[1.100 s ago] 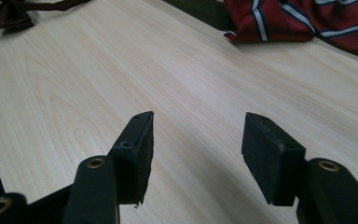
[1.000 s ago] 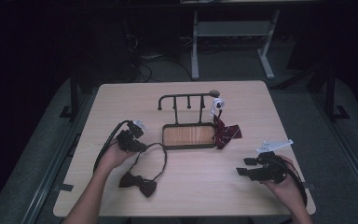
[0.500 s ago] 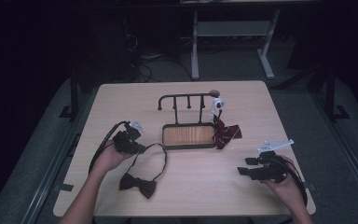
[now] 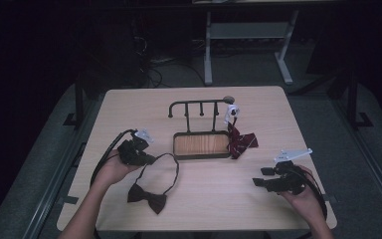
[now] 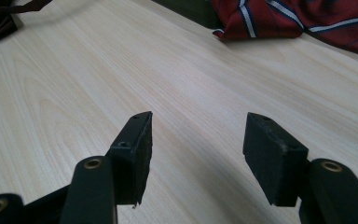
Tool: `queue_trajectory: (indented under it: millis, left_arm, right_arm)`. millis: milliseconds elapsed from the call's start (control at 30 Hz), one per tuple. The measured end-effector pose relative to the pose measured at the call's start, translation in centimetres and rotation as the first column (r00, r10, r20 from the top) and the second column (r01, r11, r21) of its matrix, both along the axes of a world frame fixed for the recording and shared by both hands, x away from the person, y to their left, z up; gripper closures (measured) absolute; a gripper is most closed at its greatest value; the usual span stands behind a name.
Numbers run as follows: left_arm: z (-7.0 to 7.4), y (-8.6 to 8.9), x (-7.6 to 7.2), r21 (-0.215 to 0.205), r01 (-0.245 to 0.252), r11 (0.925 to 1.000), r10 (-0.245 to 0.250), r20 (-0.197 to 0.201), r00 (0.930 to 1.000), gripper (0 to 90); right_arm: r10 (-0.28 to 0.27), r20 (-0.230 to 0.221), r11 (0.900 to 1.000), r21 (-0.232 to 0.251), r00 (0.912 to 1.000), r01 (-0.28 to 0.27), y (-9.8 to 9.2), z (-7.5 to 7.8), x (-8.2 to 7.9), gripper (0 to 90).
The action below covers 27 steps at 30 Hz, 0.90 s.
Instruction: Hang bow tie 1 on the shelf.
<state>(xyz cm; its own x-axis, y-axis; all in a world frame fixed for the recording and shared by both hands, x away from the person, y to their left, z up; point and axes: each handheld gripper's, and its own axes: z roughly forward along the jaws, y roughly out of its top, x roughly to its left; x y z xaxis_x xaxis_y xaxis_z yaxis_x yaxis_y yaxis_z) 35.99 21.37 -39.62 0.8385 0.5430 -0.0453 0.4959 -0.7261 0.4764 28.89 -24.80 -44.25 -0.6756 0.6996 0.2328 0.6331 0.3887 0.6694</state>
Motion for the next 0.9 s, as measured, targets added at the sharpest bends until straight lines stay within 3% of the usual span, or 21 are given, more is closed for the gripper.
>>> queue_trajectory:
  millis: [200,633,900]
  left_arm:
    - [0.4,-0.2,-0.3,-0.020,-0.005,0.9998,0.005,0.006,1.0000,89.3]
    - [2.5,-0.4,-1.3,-0.006,0.044,0.9990,-0.044,0.042,0.9982,89.3]
    - [3.3,-0.4,-1.6,-0.007,0.057,0.9983,-0.057,0.042,0.9975,89.4]
  right_arm:
    - [-0.007,-0.002,1.000,0.002,1.0000,0.007,0.0,0.1,-0.2,42.2]
    - [-0.007,0.011,1.000,0.001,0.9999,0.007,-0.2,0.2,-0.2,42.4]
    - [-0.006,0.006,1.000,-0.005,1.0000,0.006,-0.1,0.2,-0.2,42.4]
